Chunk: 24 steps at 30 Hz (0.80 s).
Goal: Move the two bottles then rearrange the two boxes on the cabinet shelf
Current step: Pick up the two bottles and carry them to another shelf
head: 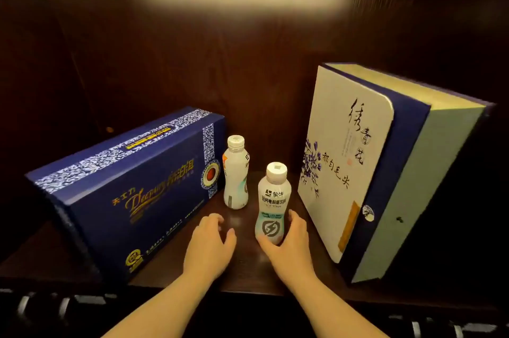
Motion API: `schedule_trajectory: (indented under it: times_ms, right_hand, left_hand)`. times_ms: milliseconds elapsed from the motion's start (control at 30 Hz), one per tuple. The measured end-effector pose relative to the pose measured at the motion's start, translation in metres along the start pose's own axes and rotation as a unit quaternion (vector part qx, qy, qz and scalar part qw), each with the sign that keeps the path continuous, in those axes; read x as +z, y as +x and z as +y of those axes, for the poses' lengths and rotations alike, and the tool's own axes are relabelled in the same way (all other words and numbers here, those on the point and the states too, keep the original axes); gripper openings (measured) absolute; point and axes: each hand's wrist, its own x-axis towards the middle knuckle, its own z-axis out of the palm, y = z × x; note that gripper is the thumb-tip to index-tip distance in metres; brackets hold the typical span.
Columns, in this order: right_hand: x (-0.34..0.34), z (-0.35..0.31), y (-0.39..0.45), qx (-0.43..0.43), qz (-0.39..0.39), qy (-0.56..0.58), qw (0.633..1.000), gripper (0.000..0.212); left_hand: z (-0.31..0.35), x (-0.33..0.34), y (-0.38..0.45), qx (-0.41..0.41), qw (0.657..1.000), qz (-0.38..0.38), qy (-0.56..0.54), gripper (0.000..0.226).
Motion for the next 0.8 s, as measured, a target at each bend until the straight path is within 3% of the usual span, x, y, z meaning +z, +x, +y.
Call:
schedule_trajectory:
  times_ms: [167, 300, 600, 700, 800]
  right_hand:
    - [0.018, 0.003, 0.021, -0.011, 0.031, 0.033, 0.999, 0.108]
    - [0.03, 0.008, 0.031, -0.015, 0.049, 0.029, 0.998, 0.087]
    - [0.035, 0.014, 0.057, -0.017, 0.043, 0.033, 0.998, 0.073]
    - [0.037, 0.017, 0.057, -0.018, 0.046, 0.033, 0.998, 0.075]
    - [0.037, 0.017, 0.057, -0.02, 0.045, 0.03, 0.998, 0.075]
  left_hand:
    - [-0.007, 0.022, 0.024, 0.004, 0.994, 0.066, -0.092, 0.048]
    - [-0.008, 0.036, 0.049, 0.001, 0.987, 0.1, -0.128, 0.064]
    - [0.006, 0.056, 0.098, -0.016, 0.983, 0.084, -0.165, 0.099]
    - [0.009, 0.059, 0.108, -0.029, 0.98, 0.08, -0.179, 0.095]
    - [0.01, 0.06, 0.108, -0.038, 0.982, 0.085, -0.162, 0.077]
